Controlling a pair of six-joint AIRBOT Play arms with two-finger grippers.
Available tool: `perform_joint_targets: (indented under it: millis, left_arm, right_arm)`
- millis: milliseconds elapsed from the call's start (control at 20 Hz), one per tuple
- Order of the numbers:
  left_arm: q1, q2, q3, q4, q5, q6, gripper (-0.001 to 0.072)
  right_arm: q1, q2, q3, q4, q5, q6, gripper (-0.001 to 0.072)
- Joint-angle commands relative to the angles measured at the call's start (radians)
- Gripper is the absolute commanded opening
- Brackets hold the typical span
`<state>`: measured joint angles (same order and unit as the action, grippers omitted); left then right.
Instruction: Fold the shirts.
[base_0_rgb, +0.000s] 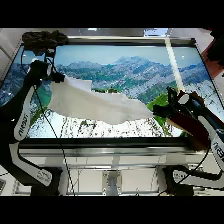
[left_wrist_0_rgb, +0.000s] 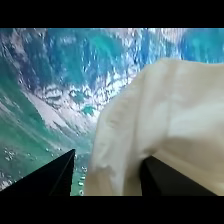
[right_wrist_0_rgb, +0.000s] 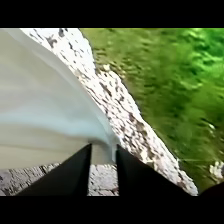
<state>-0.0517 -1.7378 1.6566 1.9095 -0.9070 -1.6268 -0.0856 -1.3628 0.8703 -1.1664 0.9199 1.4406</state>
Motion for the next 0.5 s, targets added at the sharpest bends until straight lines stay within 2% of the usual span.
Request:
perform_joint_targets:
  millis: [0, 250, 350, 450]
  left_arm:
    - [0.001, 0.011, 0.142, 0.023, -0.111, 0.08, 0.0463]
    - [0.046, 0.193, 0.183, 0.037, -0.294, 0.26, 0.0462]
    - [0.118, 0.279, 0.143, -0.05, -0.369, 0.316, 0.0461]
    - [0.238, 0.38, 0.018, -0.224, -0.383, 0.37, 0.0461]
  right_arm:
    - [-0.002, 0.003, -0.003, 0.029, -0.003, 0.003, 0.0401]
    - [-0.003, 0.092, -0.002, -0.05, 0.071, 0.004, 0.041]
    - [-0.003, 0.174, 0.013, -0.175, 0.125, 0.039, 0.041]
    - [-0.003, 0.274, 0.038, -0.336, 0.179, 0.091, 0.041]
